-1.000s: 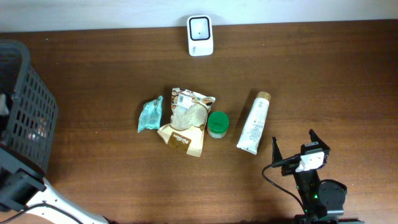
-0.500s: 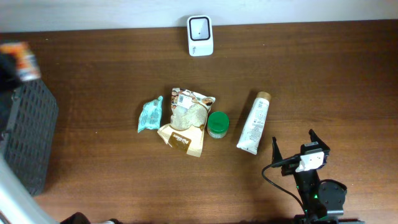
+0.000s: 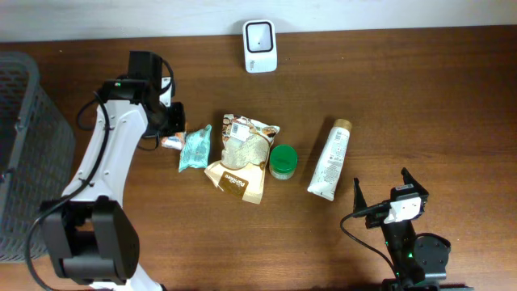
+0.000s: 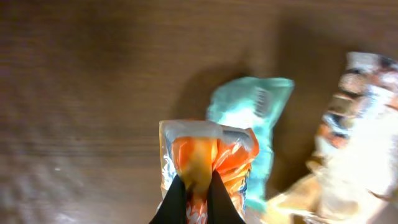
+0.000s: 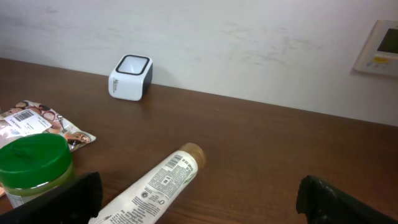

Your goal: Scan the item barcode

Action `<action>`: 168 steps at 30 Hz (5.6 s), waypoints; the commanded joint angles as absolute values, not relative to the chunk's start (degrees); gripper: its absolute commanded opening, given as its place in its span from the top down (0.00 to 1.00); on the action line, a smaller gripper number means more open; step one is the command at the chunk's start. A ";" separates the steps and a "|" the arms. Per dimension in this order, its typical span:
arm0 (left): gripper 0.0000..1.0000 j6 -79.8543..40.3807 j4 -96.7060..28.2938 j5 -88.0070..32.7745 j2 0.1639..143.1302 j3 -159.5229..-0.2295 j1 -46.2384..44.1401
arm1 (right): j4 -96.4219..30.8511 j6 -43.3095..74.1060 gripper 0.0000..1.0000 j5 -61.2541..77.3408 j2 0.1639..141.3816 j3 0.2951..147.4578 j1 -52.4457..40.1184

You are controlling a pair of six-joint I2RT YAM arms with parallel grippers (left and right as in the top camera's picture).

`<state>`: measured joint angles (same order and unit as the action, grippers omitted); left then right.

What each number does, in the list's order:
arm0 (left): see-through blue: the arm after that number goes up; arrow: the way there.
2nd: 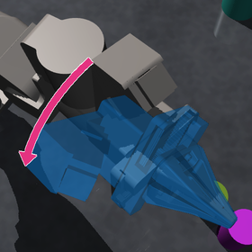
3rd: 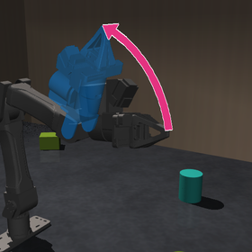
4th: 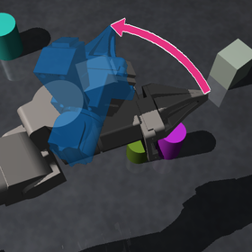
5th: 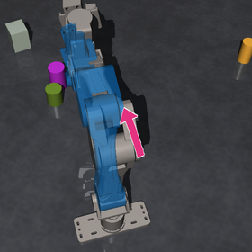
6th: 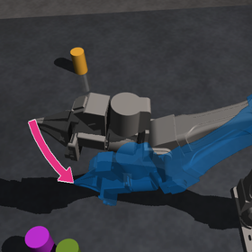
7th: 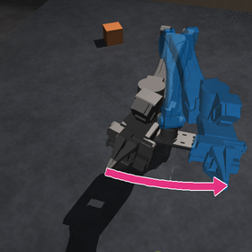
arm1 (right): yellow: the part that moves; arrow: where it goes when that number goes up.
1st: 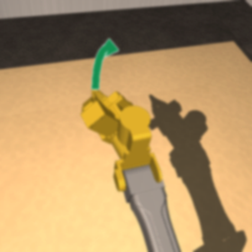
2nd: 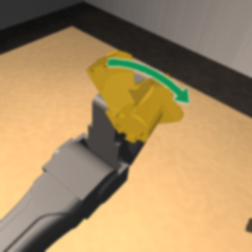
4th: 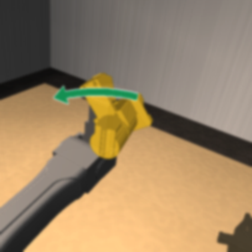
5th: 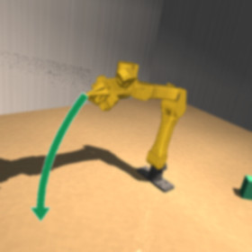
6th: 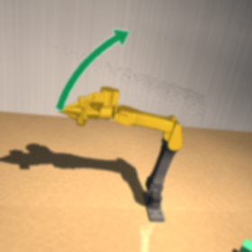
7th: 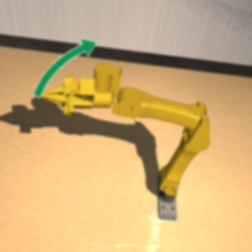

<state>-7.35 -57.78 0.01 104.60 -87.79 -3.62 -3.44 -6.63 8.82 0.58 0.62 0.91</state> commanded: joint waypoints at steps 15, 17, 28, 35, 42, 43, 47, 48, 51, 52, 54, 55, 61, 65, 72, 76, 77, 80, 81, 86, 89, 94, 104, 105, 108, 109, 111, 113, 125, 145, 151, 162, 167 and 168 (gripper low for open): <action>0.21 -14.41 -48.71 6.24 112.27 -80.18 0.19 | -3.77 -6.57 0.02 8.32 0.21 0.32 0.38; 0.20 -13.58 -50.63 6.22 111.66 -82.94 0.19 | -3.77 -6.57 0.02 8.32 0.19 0.32 0.38; 0.21 -2.13 -58.26 -22.35 102.50 -98.06 -0.91 | -2.46 -6.02 0.02 12.99 0.21 0.32 0.38; 0.23 0.97 -57.91 -19.49 102.52 -97.93 -8.67 | -8.82 -0.54 0.02 14.61 7.90 11.73 0.45; 0.21 6.13 -57.71 -19.51 102.52 -97.93 -11.90 | -24.18 -0.51 0.02 14.85 33.15 36.73 0.60; 0.21 6.13 -57.67 -19.51 102.52 -97.93 -12.23 | -26.50 -0.54 0.02 15.49 35.81 39.64 0.99; 0.21 6.11 -56.62 -19.51 102.52 -97.93 -12.97 | -36.84 -0.54 0.02 30.61 49.30 53.76 10.68; 0.21 6.11 -56.60 -19.51 102.52 -97.93 -12.97 | -39.05 -0.54 0.02 36.77 52.49 56.12 15.00; 0.21 6.11 -56.60 -19.51 102.52 -97.93 -12.97 | -42.81 -0.51 0.02 54.06 60.38 57.56 24.88; 0.20 6.13 -56.60 -19.51 102.54 -97.93 -12.97 | -44.49 -0.54 0.02 58.39 63.42 57.56 26.96; 0.20 6.11 -56.49 -19.55 102.54 -97.93 -12.97 | -45.87 -0.51 0.02 58.17 69.43 57.56 28.60; 0.20 6.11 -56.42 -19.57 102.59 -97.93 -12.97 | -46.22 -0.54 0.02 58.06 72.03 57.54 28.56; 0.19 6.09 -56.45 -19.77 103.44 -97.89 -13.06 | -48.80 -4.25 0.26 57.67 90.61 57.54 23.97; 0.19 6.11 -56.42 -19.77 103.85 -97.86 -13.15 | -48.62 -2.98 0.35 46.19 95.96 57.54 17.21; 0.24 6.11 -55.02 -19.46 104.36 -97.86 -15.11 | -42.28 14.06 0.66 28.75 97.03 57.54 9.82; 0.24 6.09 -54.19 -19.49 104.62 -97.86 -15.25 | -36.23 19.22 0.74 24.88 97.25 57.43 4.40; 0.24 6.09 -54.19 -19.49 104.90 -97.86 -15.25 | -34.98 20.80 0.77 23.29 97.25 57.43 3.09; 0.24 6.09 -54.26 -19.49 105.78 -97.86 -15.25 | -33.08 24.99 0.84 19.20 97.71 57.43 -0.84; 0.25 6.09 -54.26 -19.49 106.13 -97.86 -15.25 | -32.64 26.13 0.87 18.68 98.06 57.43 -2.07; 0.25 6.11 -54.24 -18.00 108.44 -97.86 -15.22 | -31.16 30.24 0.95 16.84 103.63 57.43 -6.17; 0.25 6.11 -54.22 -17.98 108.81 -97.86 -15.22 | -30.37 32.01 0.96 18.63 108.14 57.69 -6.59; 0.25 6.11 -53.56 -18.00 108.81 -97.86 -15.25 | -32.77 27.29 0.95 21.26 105.78 60.34 -5.30; 0.27 6.11 -48.12 -18.65 108.79 -97.89 -18.09 | -60.36 9.76 0.42 27.81 91.22 71.75 14.13; 0.27 6.11 -47.07 -18.65 108.79 -97.89 -18.76 | -61.73 7.68 0.42 28.29 91.92 71.31 15.44; 0.25 6.11 -42.17 -18.65 108.81 -97.89 -22.15 | -60.07 4.67 0.42 34.41 94.85 66.85 15.00; 0.25 6.13 -40.97 -18.65 108.81 -97.86 -23.00 | -58.06 4.69 0.42 35.90 95.72 65.19 14.24; 0.25 6.15 -39.11 -18.61 108.81 -97.89 -24.27 | -52.47 4.86 0.42 39.29 97.51 61.06 12.21; 0.25 6.13 -38.65 -18.61 108.81 -97.86 -24.56 | -47.48 6.31 0.41 39.68 98.94 57.76 10.22; 0.24 6.13 -40.18 -18.20 108.81 -97.86 -24.56 | -28.08 18.98 0.51 39.20 111.42 51.90 1.93; 0.30 6.11 -37.50 -19.33 113.62 -97.86 -30.37 | -50.72 -0.21 0.96 31.31 107.70 60.93 9.04; 0.28 6.09 -34.04 -19.31 113.69 -97.86 -32.82 | -57.06 -1.32 0.96 25.54 107.72 65.80 9.06; 0.28 1.76 -26.22 -25.74 118.45 -97.86 -33.23 | -58.06 -0.62 0.51 35.03 104.38 69.10 13.10; 0.29 1.78 -28.84 -25.69 118.45 -97.86 -33.23 | -50.63 5.72 0.50 30.06 103.53 68.86 20.16; 0.29 1.80 -29.69 -25.67 118.45 -97.86 -33.23 | -48.66 8.32 0.51 26.04 103.55 68.60 20.45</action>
<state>2.31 -28.38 -24.27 118.52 -97.41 -33.10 -50.92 2.59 32.71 104.71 68.38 18.94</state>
